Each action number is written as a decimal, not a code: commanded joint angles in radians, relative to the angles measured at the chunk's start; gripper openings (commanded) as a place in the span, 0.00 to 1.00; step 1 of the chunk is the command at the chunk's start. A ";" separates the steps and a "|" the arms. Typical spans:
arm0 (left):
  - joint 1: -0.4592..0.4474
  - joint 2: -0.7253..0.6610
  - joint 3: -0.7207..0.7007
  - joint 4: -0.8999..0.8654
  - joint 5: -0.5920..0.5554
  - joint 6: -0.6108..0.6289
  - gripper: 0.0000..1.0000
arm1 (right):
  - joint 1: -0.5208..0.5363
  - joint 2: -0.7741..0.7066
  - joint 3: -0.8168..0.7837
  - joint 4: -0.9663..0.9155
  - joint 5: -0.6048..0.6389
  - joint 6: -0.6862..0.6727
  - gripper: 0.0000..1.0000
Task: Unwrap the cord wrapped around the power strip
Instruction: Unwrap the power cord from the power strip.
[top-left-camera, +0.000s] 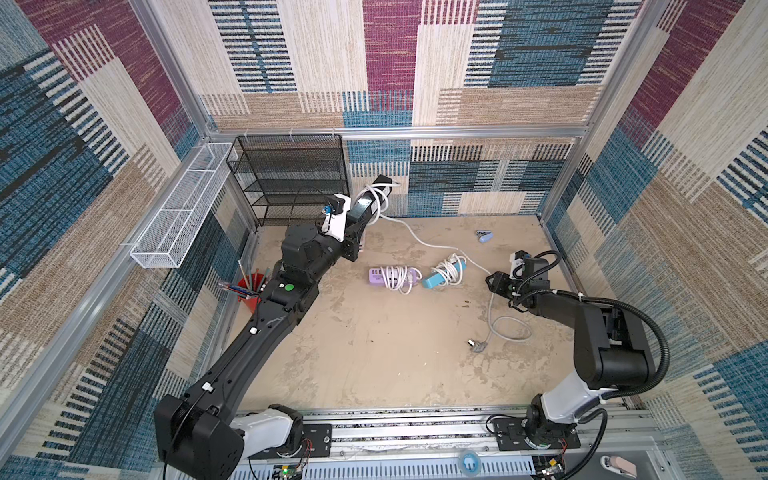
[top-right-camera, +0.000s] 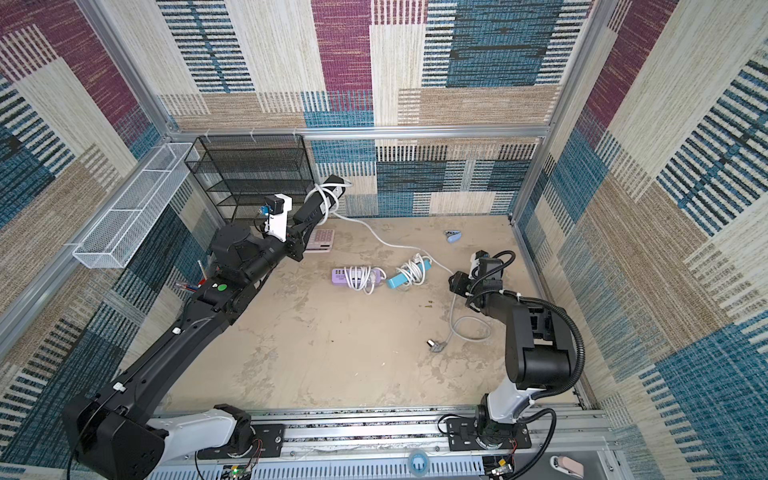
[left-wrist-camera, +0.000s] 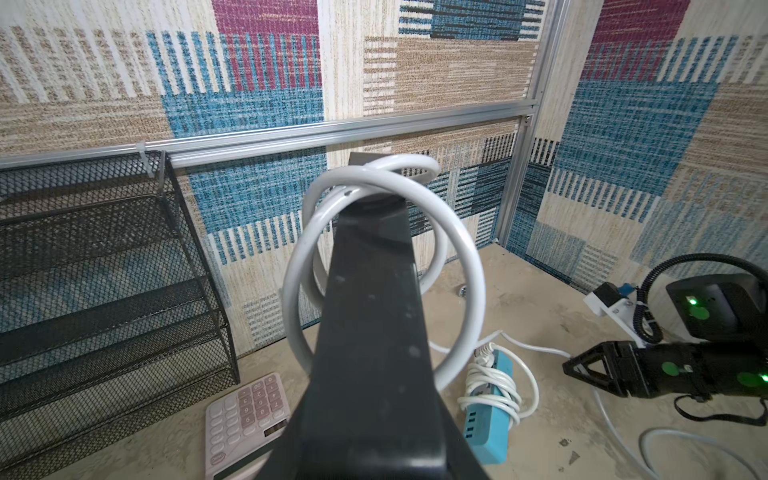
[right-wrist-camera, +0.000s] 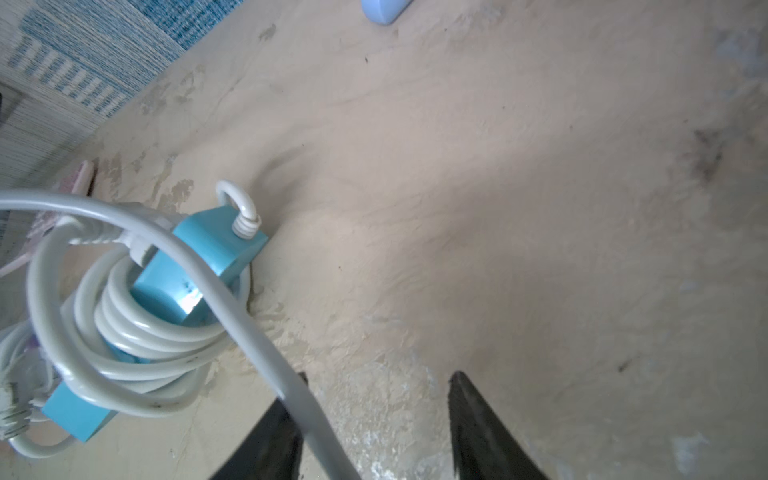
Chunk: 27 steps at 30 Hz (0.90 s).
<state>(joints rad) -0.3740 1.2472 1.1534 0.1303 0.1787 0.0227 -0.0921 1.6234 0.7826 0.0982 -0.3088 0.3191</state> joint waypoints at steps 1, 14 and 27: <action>0.000 0.007 0.020 0.065 0.064 -0.021 0.00 | -0.001 -0.039 0.016 -0.002 -0.010 -0.016 0.70; 0.000 0.045 0.077 0.030 0.211 -0.065 0.00 | 0.070 -0.318 0.104 0.164 -0.274 -0.133 0.99; 0.001 0.024 0.089 0.023 0.236 -0.073 0.00 | 0.303 -0.025 0.328 0.555 -0.556 -0.338 0.98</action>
<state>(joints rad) -0.3740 1.2831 1.2285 0.1043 0.3992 -0.0463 0.1921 1.5513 1.0744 0.5308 -0.7979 0.0452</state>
